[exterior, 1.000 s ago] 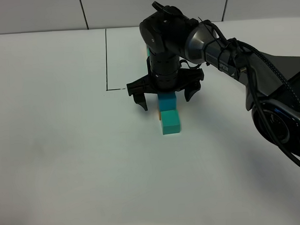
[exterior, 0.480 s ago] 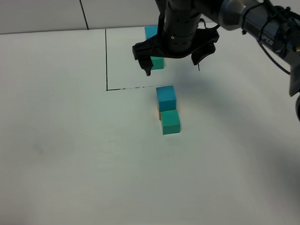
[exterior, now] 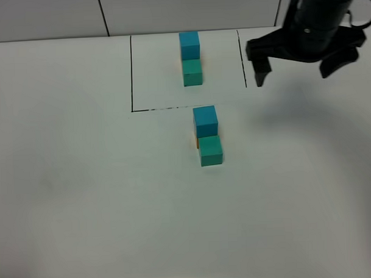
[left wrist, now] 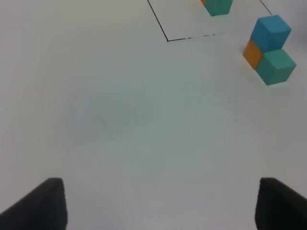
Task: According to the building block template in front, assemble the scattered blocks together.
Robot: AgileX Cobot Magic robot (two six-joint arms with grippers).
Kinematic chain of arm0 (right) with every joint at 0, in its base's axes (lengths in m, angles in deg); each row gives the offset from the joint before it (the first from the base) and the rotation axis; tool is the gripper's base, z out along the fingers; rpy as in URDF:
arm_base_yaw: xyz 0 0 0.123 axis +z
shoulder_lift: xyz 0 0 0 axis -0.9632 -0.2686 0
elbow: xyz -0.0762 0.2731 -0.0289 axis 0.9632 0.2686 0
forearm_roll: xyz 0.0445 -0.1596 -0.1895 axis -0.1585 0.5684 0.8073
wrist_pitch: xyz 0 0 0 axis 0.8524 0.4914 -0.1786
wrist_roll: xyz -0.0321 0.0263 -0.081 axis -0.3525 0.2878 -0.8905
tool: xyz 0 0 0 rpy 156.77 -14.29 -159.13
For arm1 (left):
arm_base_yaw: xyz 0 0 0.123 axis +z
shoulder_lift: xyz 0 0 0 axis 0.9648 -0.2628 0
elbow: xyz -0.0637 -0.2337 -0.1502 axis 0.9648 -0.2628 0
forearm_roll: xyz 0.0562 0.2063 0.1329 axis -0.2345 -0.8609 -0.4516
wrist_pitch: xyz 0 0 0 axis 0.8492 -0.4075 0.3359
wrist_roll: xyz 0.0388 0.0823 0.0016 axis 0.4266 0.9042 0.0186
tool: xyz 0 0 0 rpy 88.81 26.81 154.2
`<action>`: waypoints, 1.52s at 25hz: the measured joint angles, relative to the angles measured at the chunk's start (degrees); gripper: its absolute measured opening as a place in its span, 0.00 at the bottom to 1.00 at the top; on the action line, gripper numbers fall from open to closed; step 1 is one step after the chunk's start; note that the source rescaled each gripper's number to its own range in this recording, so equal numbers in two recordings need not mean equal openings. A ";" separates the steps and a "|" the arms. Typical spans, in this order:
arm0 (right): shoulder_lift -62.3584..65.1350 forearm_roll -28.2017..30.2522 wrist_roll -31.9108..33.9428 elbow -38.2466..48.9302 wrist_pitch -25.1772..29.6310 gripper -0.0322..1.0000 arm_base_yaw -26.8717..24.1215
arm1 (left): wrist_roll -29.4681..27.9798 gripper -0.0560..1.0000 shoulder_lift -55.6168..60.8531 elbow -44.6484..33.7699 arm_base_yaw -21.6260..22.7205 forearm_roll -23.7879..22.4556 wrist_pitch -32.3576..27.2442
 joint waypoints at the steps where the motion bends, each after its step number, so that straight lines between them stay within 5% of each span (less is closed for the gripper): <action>1: 3.34 0.00 -0.19 3.22 -2.21 0.99 -0.92 | 0.00 0.79 0.00 0.00 0.00 0.00 0.00; 7: 24.84 1.26 -0.49 24.19 -11.46 0.99 -3.37 | 0.00 0.79 0.00 0.00 0.00 0.00 0.00; 17: 56.77 3.71 0.63 45.45 -11.41 0.99 -3.65 | 0.00 0.79 0.00 0.00 0.00 0.00 0.00; 25: 75.27 3.27 1.46 55.99 -5.46 0.99 -3.65 | 0.00 0.79 0.00 0.00 0.00 0.00 0.00; 38: 99.48 2.58 -3.43 64.74 -5.99 0.99 -3.65 | 0.00 0.79 0.00 0.00 0.00 0.00 0.00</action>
